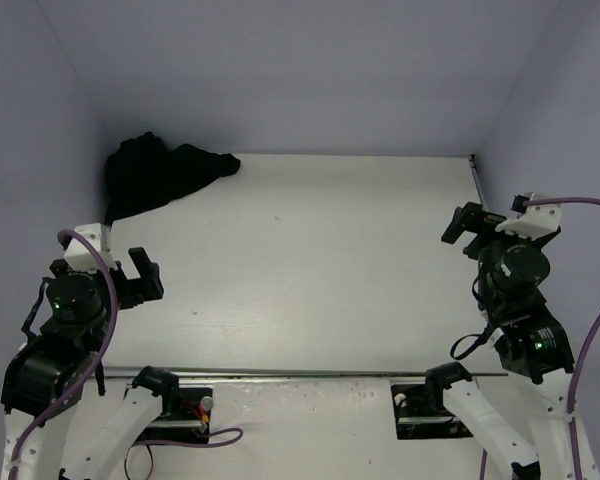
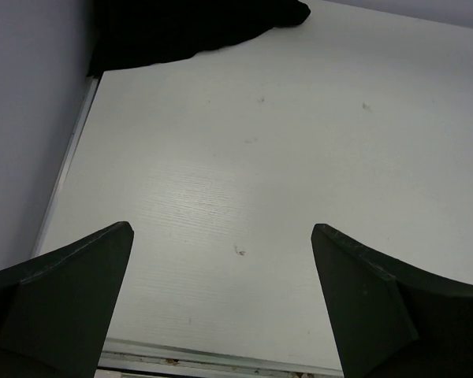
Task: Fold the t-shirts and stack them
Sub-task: Grab crumpled tshirt from the corner of the board with the left arm
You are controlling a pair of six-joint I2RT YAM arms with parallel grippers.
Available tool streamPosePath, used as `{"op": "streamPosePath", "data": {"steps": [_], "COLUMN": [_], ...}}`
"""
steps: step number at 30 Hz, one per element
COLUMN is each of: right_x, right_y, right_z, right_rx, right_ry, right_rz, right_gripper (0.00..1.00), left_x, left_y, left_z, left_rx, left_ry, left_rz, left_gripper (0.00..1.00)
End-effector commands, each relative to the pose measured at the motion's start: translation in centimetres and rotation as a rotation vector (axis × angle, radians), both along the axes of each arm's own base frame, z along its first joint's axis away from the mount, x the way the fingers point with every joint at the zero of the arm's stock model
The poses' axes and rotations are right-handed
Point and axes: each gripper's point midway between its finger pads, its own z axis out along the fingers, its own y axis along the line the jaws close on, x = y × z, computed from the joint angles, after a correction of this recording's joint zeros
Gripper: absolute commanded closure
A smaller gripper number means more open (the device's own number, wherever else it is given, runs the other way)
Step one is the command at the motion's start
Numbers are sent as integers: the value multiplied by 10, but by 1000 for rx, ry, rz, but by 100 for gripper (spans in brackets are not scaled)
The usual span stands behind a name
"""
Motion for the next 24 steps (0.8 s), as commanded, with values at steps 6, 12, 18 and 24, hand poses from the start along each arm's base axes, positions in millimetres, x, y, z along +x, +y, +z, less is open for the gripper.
{"op": "streamPosePath", "data": {"steps": [6, 12, 18, 24], "right_x": [-10, -17, -13, 3], "right_y": [17, 37, 50, 80], "right_z": [30, 24, 10, -9], "right_rx": [48, 79, 97, 60], "right_ry": [-121, -121, -89, -2], "right_rz": [121, 223, 269, 395], "right_gripper": [0, 0, 0, 0], "left_x": [42, 114, 219, 287], "left_y": [-14, -31, -6, 40], "left_z": [-3, -21, -36, -52], "left_rx": [-67, -173, -332, -241], "left_ry": [78, 222, 191, 59], "left_rz": [59, 164, 349, 533], "left_gripper": [3, 2, 2, 9]}}
